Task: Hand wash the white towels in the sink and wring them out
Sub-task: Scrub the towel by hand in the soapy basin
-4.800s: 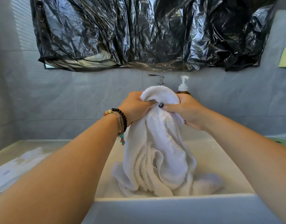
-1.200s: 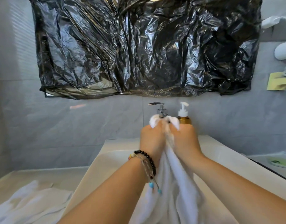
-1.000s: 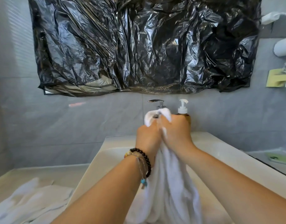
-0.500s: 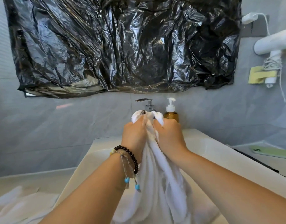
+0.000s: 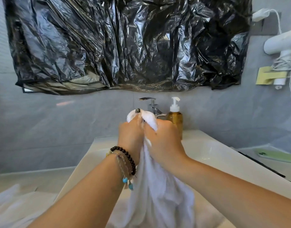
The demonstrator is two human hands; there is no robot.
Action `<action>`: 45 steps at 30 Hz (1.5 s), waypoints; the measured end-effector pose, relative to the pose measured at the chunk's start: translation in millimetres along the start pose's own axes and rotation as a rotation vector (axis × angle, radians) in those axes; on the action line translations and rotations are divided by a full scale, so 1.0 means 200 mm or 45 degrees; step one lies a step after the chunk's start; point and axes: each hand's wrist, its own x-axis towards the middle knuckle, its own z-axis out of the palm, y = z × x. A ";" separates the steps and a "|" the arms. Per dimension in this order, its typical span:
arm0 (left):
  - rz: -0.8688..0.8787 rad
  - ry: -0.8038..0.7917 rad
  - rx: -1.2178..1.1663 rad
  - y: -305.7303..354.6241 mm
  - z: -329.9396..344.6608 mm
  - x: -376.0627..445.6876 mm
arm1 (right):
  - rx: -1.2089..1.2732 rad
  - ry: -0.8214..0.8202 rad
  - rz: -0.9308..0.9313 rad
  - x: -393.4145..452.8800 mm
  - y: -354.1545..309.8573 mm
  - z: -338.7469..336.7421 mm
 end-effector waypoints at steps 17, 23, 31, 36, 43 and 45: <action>0.107 -0.193 0.143 -0.08 0.07 -0.03 | -0.198 -0.085 0.248 0.25 0.09 -0.08; 0.097 0.088 0.081 -0.05 0.01 0.00 | -0.037 -0.068 0.092 0.00 -0.03 0.00; -0.069 -0.211 0.059 -0.03 0.06 -0.07 | -0.073 -0.273 0.390 0.17 0.21 -0.10; -0.141 -0.129 0.061 0.04 -0.03 -0.03 | 0.759 -1.001 0.827 0.10 0.20 -0.27; -0.020 -0.367 0.235 0.05 -0.07 -0.04 | 0.950 -0.682 0.547 0.14 0.24 -0.33; -0.013 -0.610 0.481 0.04 -0.06 -0.08 | 0.977 -0.480 0.491 0.16 0.24 -0.36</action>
